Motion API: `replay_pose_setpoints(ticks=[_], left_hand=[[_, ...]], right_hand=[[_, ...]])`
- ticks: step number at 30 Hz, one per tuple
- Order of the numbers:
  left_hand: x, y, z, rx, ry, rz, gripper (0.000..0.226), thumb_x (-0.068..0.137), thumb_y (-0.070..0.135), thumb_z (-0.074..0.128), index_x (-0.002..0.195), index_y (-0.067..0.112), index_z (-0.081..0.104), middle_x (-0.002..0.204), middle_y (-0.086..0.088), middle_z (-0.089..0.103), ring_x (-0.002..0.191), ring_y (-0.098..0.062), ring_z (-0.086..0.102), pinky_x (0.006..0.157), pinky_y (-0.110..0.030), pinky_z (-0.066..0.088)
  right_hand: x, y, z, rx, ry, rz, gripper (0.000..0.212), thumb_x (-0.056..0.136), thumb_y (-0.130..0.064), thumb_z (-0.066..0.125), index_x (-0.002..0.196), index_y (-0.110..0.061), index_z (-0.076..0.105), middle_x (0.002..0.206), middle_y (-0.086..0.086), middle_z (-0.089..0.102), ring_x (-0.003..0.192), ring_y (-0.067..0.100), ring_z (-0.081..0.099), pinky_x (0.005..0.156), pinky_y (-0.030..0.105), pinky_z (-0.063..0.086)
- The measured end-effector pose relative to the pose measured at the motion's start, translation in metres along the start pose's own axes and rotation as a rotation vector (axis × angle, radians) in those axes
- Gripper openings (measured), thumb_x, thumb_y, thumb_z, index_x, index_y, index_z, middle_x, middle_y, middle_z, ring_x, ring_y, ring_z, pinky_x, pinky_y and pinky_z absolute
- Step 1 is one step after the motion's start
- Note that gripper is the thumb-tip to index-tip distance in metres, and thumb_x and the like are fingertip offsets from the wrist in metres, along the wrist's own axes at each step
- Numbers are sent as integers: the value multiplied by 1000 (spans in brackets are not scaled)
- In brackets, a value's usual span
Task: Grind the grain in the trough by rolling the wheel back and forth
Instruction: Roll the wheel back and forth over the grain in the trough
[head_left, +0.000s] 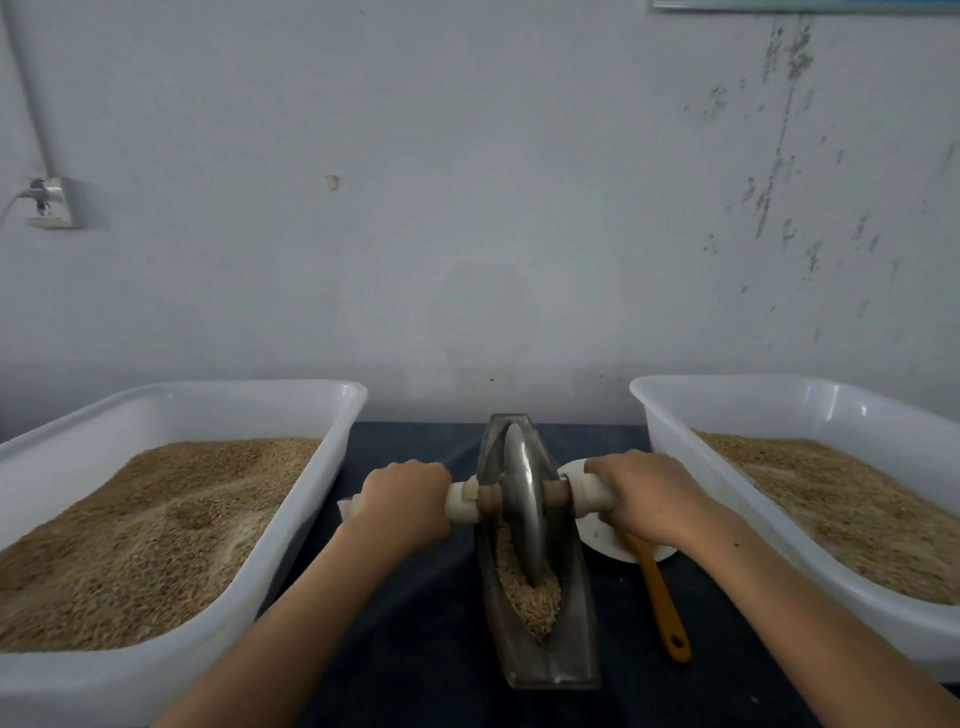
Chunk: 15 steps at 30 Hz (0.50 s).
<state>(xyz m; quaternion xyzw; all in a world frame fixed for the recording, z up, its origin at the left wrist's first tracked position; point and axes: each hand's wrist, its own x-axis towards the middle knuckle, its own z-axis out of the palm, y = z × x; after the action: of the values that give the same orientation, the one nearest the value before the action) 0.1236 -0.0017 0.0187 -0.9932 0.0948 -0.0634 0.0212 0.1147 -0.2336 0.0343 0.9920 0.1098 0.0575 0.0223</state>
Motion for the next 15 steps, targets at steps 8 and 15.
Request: replay_pose_setpoints(ticks=[8, 15], left_hand=[[0, 3, 9, -15, 220, -14, 13, 91, 29, 54, 101, 22, 49, 98, 3, 62, 75, -11, 48, 68, -26, 38], [0, -1, -2, 8, -13, 11, 26, 84, 30, 63, 107, 18, 58, 101, 0, 64, 91, -17, 61, 78, -29, 48]], right_hand=[[5, 4, 22, -9, 313, -40, 15, 91, -26, 57, 91, -32, 43, 98, -11, 60, 93, 14, 54, 87, 31, 36], [4, 4, -4, 9, -102, -5, 29, 85, -18, 62, 112, -25, 57, 101, -2, 62, 92, 16, 59, 75, 27, 44]])
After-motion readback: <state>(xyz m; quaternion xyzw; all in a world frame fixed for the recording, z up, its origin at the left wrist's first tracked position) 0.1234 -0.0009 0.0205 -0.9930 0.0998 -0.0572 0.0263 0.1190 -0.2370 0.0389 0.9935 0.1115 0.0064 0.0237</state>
